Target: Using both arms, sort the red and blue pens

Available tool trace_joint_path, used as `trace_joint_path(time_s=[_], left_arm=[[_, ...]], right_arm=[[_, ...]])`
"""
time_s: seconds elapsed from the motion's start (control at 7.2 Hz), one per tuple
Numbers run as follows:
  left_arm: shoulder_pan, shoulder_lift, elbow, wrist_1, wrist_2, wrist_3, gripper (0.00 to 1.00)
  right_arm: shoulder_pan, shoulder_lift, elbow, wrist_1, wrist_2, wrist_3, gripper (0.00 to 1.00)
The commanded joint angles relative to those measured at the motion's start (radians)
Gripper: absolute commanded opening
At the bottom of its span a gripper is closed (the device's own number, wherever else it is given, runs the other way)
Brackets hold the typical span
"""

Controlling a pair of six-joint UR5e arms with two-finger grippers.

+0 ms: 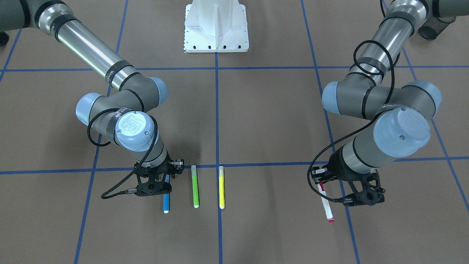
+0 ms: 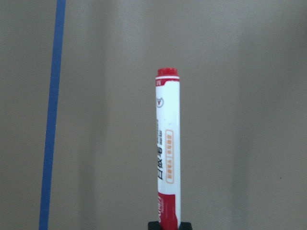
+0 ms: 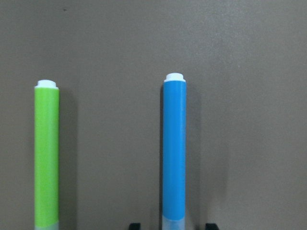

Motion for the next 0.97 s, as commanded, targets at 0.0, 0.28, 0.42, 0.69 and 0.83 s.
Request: trace_joint_path(time_s=[0.0,0.28,0.42,0.69,0.83], left_arm=[[0.0,-0.001,-0.001,0.0,0.0,0.0,0.0],[0.0,0.0,0.0,0.0,0.0,0.0,0.0],[0.0,0.0,0.0,0.0,0.0,0.0,0.0],[0.0,0.0,0.0,0.0,0.0,0.0,0.0],[0.0,0.0,0.0,0.0,0.0,0.0,0.0]], right_arm=[[0.0,0.003,-0.015,0.005,0.0,-0.002,0.52],[0.0,0.009,-0.015,0.004,0.0,-0.002,0.32],[0.0,0.007,-0.015,0.004,0.0,-0.002,0.0],[0.0,0.013,-0.015,0.004,0.0,0.0,0.0],[0.008,0.027,-0.012,0.002,0.0,0.0,0.0]])
